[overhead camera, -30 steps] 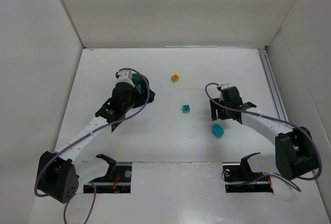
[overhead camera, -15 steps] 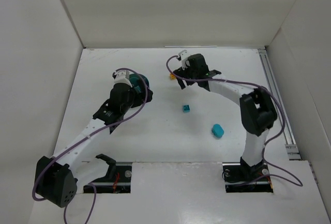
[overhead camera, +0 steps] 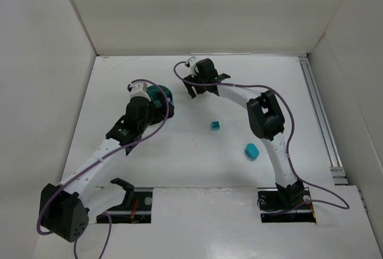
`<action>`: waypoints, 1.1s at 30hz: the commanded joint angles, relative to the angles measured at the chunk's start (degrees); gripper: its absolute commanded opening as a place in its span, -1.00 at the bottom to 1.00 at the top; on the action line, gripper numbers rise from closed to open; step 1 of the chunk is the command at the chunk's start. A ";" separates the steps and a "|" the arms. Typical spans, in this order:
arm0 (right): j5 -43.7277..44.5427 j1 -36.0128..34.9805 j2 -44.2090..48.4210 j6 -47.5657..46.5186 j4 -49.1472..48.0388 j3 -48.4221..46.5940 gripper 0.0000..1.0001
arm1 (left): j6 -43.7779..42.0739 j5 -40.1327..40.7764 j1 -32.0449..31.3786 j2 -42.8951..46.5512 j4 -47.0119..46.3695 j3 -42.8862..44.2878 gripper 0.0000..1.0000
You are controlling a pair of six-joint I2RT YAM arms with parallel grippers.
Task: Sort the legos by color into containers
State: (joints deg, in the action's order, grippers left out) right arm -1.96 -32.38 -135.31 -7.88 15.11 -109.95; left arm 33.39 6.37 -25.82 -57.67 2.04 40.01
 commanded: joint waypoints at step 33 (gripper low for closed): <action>-12.54 -8.14 9.45 -14.18 -7.03 -3.16 -0.29 | 4.76 7.07 2.01 8.63 1.03 -2.74 1.00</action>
State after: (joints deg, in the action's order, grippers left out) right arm -11.64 -40.49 -124.33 -20.12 10.35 -110.37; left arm 37.06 12.10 -23.92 -50.22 4.03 37.89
